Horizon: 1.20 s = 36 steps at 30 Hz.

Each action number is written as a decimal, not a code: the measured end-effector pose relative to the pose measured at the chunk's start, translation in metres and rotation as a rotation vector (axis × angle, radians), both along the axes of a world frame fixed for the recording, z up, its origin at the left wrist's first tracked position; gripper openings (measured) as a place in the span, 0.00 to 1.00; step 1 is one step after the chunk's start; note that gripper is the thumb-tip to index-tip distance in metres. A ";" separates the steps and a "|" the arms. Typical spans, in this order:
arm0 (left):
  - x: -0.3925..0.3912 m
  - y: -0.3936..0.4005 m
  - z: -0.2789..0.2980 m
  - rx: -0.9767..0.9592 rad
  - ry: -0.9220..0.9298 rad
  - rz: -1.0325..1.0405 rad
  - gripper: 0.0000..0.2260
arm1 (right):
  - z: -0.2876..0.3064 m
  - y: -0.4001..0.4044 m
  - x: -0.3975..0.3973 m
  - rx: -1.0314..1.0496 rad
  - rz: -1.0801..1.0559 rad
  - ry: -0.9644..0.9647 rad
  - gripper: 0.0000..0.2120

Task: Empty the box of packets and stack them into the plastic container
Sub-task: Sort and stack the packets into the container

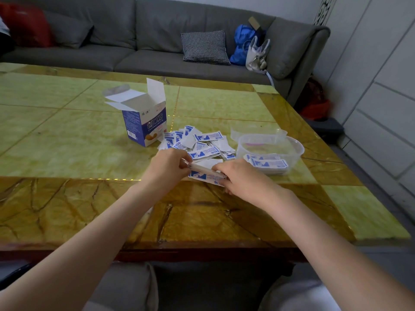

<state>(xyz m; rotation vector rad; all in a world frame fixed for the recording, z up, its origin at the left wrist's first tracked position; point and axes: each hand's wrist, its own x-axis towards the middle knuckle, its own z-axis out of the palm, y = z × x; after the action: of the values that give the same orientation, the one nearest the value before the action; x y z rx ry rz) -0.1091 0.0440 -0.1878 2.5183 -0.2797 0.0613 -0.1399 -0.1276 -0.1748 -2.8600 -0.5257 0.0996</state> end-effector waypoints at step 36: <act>0.036 -0.102 0.068 -0.600 0.288 0.041 0.01 | 0.062 -0.100 0.048 0.548 -0.673 -0.249 0.10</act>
<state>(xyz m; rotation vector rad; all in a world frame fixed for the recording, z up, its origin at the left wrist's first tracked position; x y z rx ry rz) -0.0728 -0.0585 -0.1196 1.9041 -0.0732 -0.1765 -0.0914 -0.2274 -0.1130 -2.3555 0.3441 -0.4448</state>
